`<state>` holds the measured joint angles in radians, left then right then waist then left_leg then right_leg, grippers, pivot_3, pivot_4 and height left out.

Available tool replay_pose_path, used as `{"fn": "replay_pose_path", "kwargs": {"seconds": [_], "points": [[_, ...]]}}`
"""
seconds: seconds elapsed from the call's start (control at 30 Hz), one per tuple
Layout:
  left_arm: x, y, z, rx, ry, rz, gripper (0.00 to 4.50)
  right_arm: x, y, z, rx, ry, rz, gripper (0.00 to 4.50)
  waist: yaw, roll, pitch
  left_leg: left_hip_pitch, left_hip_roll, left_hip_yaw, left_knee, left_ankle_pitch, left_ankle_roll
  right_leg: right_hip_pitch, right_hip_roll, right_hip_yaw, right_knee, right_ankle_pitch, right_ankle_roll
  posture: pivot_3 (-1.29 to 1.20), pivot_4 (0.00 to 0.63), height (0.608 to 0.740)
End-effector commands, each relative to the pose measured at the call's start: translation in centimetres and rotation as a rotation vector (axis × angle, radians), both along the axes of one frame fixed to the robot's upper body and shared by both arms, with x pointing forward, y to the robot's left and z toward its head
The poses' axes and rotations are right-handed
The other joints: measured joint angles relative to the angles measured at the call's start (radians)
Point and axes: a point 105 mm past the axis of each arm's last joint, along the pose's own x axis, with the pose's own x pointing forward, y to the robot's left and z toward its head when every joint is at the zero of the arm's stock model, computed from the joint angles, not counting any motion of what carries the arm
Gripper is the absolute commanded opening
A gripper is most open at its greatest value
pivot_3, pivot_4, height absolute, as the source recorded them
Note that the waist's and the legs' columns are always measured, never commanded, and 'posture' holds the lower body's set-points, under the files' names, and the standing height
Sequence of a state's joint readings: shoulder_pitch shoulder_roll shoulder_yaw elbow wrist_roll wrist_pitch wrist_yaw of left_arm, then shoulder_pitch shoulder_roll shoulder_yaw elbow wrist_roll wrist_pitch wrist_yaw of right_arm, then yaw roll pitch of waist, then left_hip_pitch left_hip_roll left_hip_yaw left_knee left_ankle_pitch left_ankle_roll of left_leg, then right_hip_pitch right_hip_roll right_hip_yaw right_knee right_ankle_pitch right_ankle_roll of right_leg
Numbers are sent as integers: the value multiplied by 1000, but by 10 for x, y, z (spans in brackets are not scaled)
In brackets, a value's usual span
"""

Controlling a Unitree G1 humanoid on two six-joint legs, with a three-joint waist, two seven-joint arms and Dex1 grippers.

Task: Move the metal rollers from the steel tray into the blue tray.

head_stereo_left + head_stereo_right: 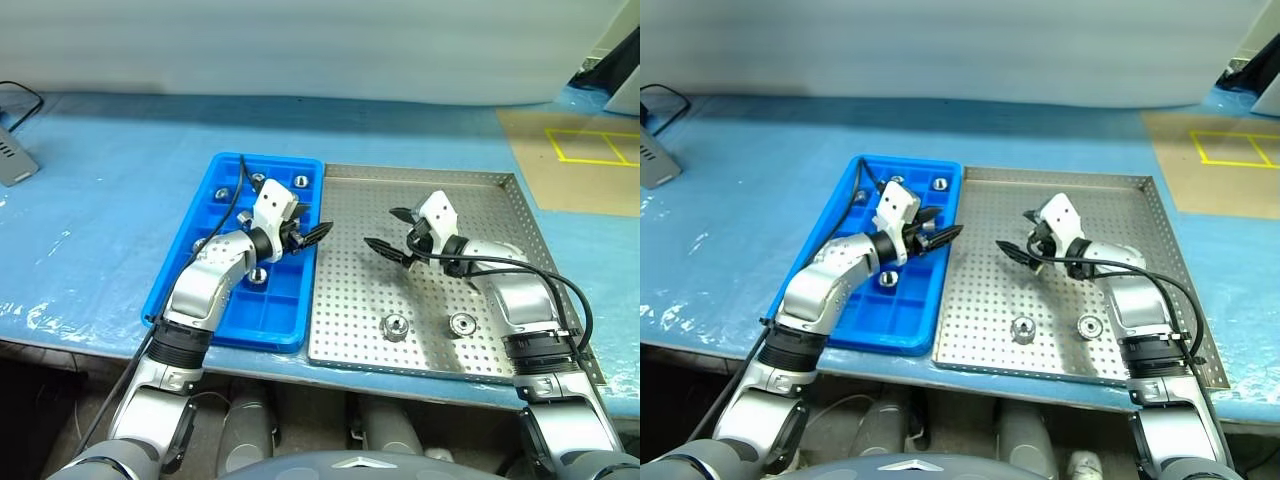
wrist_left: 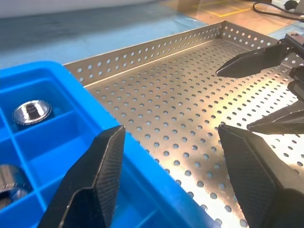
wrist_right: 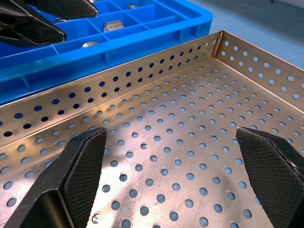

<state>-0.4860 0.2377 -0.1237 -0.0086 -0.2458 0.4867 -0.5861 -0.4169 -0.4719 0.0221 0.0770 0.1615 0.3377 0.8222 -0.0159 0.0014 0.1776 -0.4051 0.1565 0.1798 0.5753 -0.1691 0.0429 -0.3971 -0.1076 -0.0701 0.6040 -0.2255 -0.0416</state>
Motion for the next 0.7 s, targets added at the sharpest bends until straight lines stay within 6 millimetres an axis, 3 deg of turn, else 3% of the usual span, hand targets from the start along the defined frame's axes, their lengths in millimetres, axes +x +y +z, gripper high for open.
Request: {"fn": "replay_pose_path", "kwargs": {"seconds": [0.03, 0.17, 0.47, 0.7], "points": [[8, 20, 14, -22, -71, 118, 3273, 4, 17, 20, 37, -56, 55, 4500, 1, 0, 0, 0, 0, 0, 0, 0, 0, 0, 0, 0, 0, 0, 0, -149, 150, 740], [12, 40, 23, -38, -116, 230, 3273, 10, 28, 18, 36, -52, 93, 4500, 12, 0, 0, -2, 0, 0, 0, 0, 0, 0, 0, 0, -1, 0, 0, -87, 150, 740], [-8, 78, 24, -18, -120, 374, 3273, 22, 66, 16, 61, -43, 224, 4500, 57, 0, 0, -3, 0, 0, 0, 0, 1, -1, 0, -1, 0, 0, -1, 83, 150, 740], [-23, 95, 26, -9, -107, 441, 3273, 24, 88, 12, 81, -32, 304, 4500, 91, -1, 0, -3, 0, -1, 0, 0, 0, -1, 0, -1, 0, 0, -1, 154, 150, 740]]}}
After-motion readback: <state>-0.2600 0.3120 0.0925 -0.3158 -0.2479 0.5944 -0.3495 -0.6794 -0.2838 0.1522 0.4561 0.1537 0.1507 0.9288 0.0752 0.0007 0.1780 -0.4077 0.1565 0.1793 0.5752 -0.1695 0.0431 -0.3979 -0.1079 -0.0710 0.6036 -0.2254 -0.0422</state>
